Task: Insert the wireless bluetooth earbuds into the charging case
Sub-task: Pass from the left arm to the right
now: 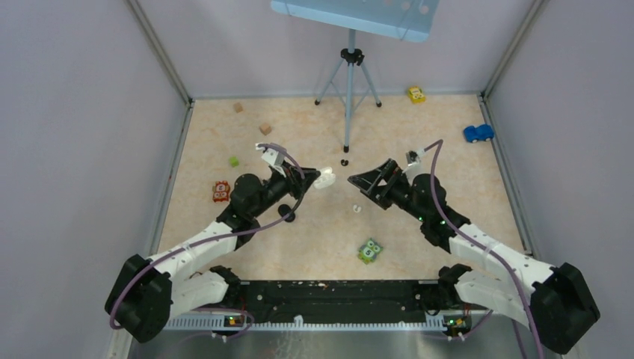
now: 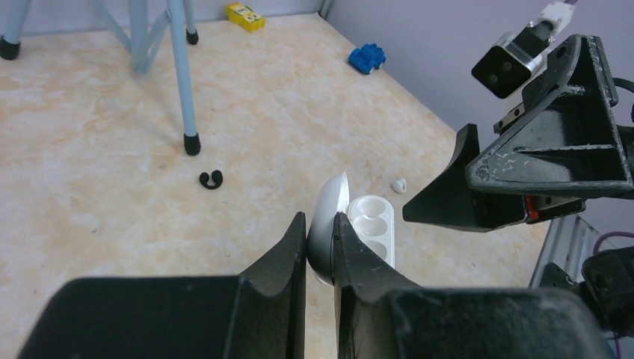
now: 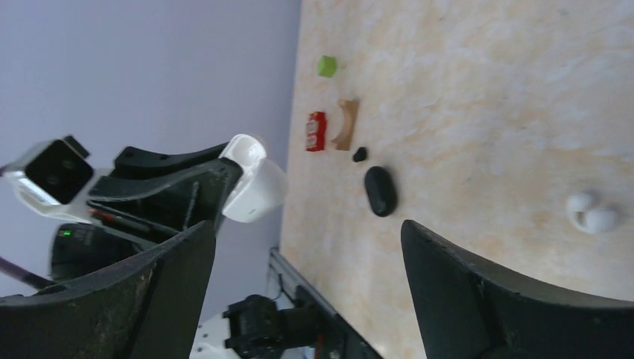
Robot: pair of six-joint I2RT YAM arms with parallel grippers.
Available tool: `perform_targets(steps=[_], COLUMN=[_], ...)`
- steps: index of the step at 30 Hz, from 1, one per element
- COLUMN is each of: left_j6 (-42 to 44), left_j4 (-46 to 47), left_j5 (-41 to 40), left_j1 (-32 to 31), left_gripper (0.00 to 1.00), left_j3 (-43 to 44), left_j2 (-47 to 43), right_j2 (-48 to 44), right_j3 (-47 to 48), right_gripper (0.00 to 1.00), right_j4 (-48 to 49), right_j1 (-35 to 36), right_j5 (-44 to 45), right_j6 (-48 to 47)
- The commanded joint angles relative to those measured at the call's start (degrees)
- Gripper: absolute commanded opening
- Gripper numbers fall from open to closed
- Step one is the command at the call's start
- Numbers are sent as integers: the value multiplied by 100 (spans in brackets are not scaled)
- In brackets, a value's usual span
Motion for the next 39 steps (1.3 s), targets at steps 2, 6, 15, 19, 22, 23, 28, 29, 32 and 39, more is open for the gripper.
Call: perform_targets(steps=[2, 6, 15, 19, 22, 23, 28, 29, 32, 39], left_j6=[7, 226, 468, 570, 585, 582, 664, 676, 679, 725], left_j4=[1154, 1003, 874, 771, 642, 589, 491, 476, 453, 451], left_j5=[-452, -256, -165, -131, -236, -291, -325, -318, -346, -315], left_j1=[-33, -39, -36, -39, -36, -37, -36, -37, -37, -39], left_gripper=[0, 0, 0, 0, 0, 0, 0, 0, 0, 0], left_j3=[-124, -41, -76, -101, -131, -141, -186, -182, -179, -154], left_j2=[-240, -206, -328, -434, -572, -613, -761, -764, -749, -714], right_j2=[694, 1013, 1532, 1753, 2031, 2106, 2364, 2402, 2500, 2654], right_j3=[192, 410, 672, 666, 629, 629, 619, 624, 660, 700], right_gripper=[91, 95, 93, 90, 81, 79, 69, 67, 64, 56], right_j4=[2129, 1811, 2378, 2657, 3147, 3253, 3656, 3704, 3842, 4013], right_j1=[143, 314, 621, 687, 714, 725, 754, 754, 754, 754], right_j5=[-775, -653, -638, -683, -754, -766, -769, -769, -807, -880], right_j6=[1325, 1455, 1786, 1911, 2001, 2034, 2128, 2133, 2152, 2222])
